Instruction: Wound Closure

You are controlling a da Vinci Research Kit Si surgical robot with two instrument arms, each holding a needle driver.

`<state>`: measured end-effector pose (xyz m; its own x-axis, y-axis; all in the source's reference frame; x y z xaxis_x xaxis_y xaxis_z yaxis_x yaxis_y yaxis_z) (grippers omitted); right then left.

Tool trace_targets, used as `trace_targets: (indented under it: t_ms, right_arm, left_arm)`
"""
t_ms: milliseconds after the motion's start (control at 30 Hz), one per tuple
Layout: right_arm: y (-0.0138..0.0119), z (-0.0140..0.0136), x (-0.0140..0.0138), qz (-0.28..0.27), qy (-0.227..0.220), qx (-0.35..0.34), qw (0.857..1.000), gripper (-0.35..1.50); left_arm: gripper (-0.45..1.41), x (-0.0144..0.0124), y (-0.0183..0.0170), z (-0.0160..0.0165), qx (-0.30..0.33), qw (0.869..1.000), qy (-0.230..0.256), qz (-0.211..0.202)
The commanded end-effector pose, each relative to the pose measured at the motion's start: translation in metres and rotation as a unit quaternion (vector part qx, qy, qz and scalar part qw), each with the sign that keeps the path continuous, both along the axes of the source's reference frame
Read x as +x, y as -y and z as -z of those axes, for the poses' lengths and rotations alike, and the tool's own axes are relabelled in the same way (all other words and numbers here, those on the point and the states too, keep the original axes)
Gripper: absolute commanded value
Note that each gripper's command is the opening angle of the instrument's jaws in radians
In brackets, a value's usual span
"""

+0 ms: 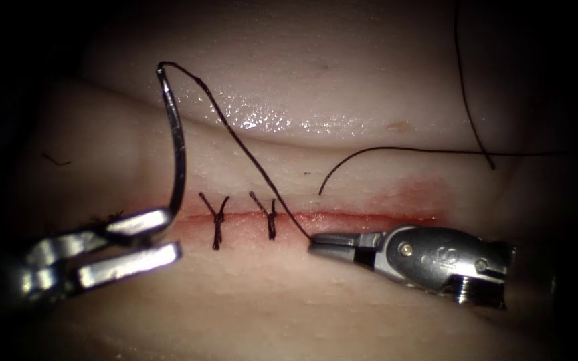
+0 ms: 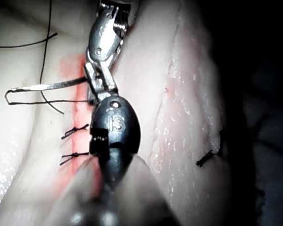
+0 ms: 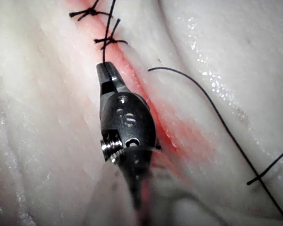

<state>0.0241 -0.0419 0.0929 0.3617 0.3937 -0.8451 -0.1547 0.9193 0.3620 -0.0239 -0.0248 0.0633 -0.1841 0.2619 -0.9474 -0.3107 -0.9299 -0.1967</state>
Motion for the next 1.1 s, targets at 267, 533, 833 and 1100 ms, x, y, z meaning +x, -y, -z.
trace_targets:
  t_ms: [267,533,833,1100]
  right_arm:
    - [0.0048,0.009,0.0006,0.0,-0.008,0.022,1.0,-0.35]
    - [0.0082,0.0147,0.0016,0.009,-0.021,0.027,0.999,-0.35]
    - [0.0028,0.0152,0.0021,0.006,-0.022,0.013,1.0,1.31]
    - [-0.0013,0.0092,-0.002,-0.012,-0.012,-0.021,1.0,1.43]
  left_arm:
    - [-0.45,-0.001,0.0043,-0.0035,-0.029,0.999,-0.019,-0.012]
    - [-0.45,-0.0027,0.0083,-0.003,-0.049,0.998,-0.013,-0.028]
    - [-0.45,-0.0011,0.0045,-0.0038,-0.031,0.999,-0.025,-0.019]
    - [-0.45,0.0019,0.0013,-0.0082,-0.025,0.997,-0.072,0.008]
